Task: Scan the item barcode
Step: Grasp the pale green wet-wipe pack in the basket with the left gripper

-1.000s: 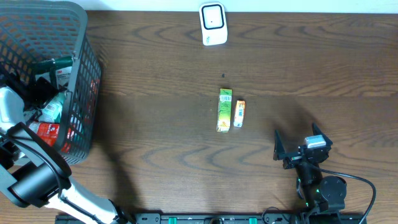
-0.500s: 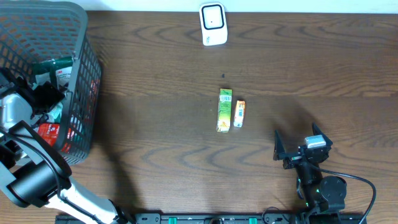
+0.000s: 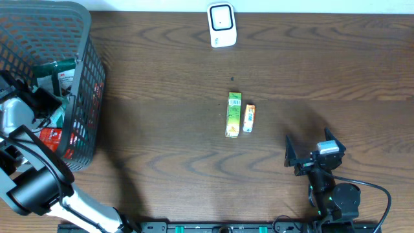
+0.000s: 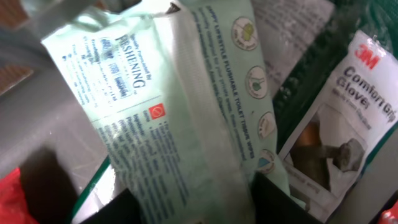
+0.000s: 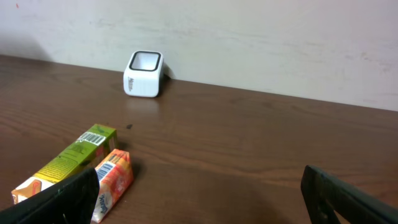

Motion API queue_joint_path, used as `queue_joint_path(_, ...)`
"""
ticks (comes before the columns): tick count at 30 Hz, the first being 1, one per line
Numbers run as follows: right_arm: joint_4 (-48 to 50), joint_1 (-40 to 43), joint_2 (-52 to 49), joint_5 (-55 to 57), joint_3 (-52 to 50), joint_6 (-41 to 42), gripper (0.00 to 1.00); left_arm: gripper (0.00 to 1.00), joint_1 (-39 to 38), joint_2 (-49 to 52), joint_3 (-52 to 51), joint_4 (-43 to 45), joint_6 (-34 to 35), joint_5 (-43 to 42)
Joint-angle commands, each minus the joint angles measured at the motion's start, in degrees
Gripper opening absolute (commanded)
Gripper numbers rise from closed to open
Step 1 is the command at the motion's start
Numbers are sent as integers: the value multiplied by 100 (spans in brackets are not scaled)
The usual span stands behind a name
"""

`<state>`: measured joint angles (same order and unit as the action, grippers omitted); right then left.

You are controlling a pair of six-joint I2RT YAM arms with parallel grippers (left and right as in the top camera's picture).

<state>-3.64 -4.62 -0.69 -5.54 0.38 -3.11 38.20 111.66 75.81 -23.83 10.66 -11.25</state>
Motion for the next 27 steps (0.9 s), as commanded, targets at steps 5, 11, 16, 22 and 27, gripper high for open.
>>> queue_joint_path(5, -24, 24, 31, 31, -7, 72, 99, 33, 9, -439, -9, 151, 59, 72)
queue_joint_path(11, -24, 24, 31, 31, -7, 72, 99, 31, 9, -857, -9, 181, 356, 70)
queue_joint_path(16, -24, 24, 31, 31, -7, 72, 99, 31, 9, -1572, -9, 258, 428, 72)
queue_joint_path(22, -24, 24, 31, 31, -7, 72, 99, 31, -9, -2444, -9, 129, 597, 74)
queue_joint_path(27, -24, 24, 31, 31, -7, 72, 99, 67, -9, -2398, -22, -192, 811, 201)
